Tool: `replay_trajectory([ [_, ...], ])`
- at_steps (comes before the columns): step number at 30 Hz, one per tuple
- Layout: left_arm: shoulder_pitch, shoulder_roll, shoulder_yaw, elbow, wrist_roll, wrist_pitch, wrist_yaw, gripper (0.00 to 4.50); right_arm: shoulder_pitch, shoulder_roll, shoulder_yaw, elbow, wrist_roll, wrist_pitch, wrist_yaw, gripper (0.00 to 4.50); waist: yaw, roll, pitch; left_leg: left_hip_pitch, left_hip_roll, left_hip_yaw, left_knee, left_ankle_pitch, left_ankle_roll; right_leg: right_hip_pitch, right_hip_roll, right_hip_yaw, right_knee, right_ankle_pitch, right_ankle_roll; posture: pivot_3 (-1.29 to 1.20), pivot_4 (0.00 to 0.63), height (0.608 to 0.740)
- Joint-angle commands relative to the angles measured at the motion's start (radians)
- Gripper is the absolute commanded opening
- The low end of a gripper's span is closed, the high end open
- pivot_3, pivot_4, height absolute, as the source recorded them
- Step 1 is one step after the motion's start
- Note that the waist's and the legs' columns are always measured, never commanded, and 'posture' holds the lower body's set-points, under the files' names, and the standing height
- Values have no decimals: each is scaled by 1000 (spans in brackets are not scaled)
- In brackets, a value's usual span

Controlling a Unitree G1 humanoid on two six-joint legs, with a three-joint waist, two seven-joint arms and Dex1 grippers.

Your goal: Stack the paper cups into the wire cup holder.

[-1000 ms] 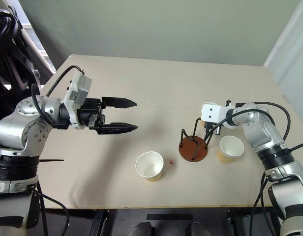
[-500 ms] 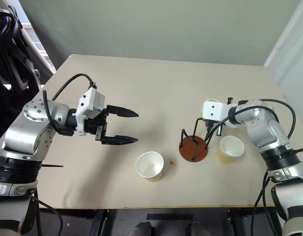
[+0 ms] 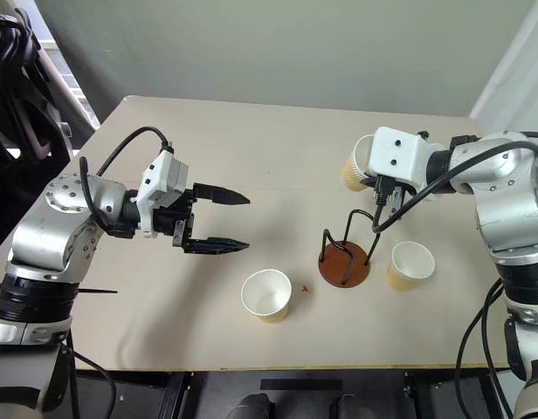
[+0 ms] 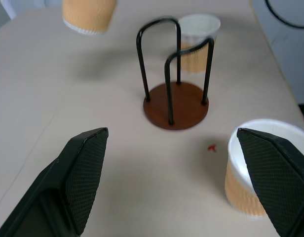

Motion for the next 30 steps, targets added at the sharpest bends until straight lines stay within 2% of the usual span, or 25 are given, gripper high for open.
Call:
replay_trajectory([
  [1, -22, -1, 21, -33, -20, 5, 3, 4500, -19, -40, -74, -107, 92, 88, 21, 45, 0, 0, 0, 0, 0, 0, 0, 0, 0, 0, 0, 0, 0, 0, 0, 0, 150, 740],
  [15, -36, -11, 19, -23, -16, 12, 4, 4500, 68, -206, -88, -251, 243, 158, 36, 45, 1, 0, 0, 0, 0, 0, 1, 0, 0, 0, 0, 0, -1, 0, 0, 0, 150, 740],
  [30, -50, -17, 14, 4, -6, 5, -7, 4500, 163, -274, -79, -340, 312, 159, 26, 45, 2, 0, 0, 1, 0, 0, 1, 0, 1, 0, 0, 1, -1, 0, 1, 0, 150, 740],
])
